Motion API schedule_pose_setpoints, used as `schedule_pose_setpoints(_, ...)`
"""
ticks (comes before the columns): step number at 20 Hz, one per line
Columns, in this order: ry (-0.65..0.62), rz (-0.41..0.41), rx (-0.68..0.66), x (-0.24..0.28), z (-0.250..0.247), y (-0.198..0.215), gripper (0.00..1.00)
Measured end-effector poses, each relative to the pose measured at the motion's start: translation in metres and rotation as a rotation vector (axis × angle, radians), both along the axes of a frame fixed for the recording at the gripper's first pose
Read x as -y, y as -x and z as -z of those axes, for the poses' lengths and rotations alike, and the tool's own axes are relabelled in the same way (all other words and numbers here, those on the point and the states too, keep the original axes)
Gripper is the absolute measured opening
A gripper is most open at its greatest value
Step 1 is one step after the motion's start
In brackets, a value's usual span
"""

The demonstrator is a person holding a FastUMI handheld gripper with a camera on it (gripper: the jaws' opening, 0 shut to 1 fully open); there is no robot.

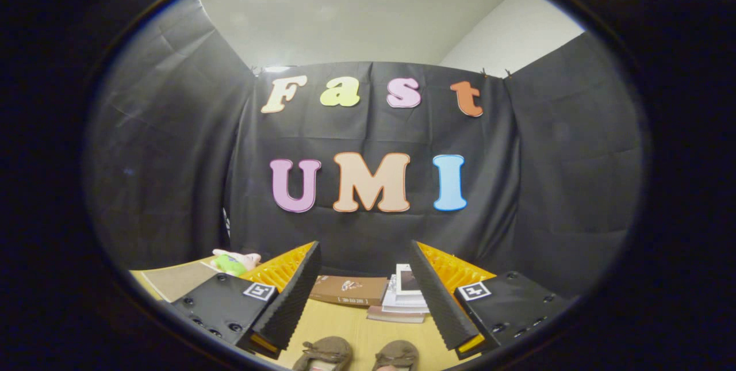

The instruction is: Open the storage box then place both shoes into the box .Put the left shoe in first, then the right shoe, with the right side of both shoes facing outward in a uniform manner.

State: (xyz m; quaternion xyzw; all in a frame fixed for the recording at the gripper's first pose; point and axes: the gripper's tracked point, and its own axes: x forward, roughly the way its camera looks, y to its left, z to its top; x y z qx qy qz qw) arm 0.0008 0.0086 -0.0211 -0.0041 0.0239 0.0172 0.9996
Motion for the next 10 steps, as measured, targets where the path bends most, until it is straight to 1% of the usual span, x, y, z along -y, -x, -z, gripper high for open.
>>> schedule_pose_setpoints(6, -0.025, -0.004, -0.028, -0.008, 0.012, -0.002, 0.99)
schedule_pose_setpoints(8, -0.049, -0.021, -0.05, -0.017, 0.018, 0.0, 0.99)
schedule_pose_setpoints(10, -0.059, -0.055, -0.077, -0.032, 0.029, 0.001, 0.99)
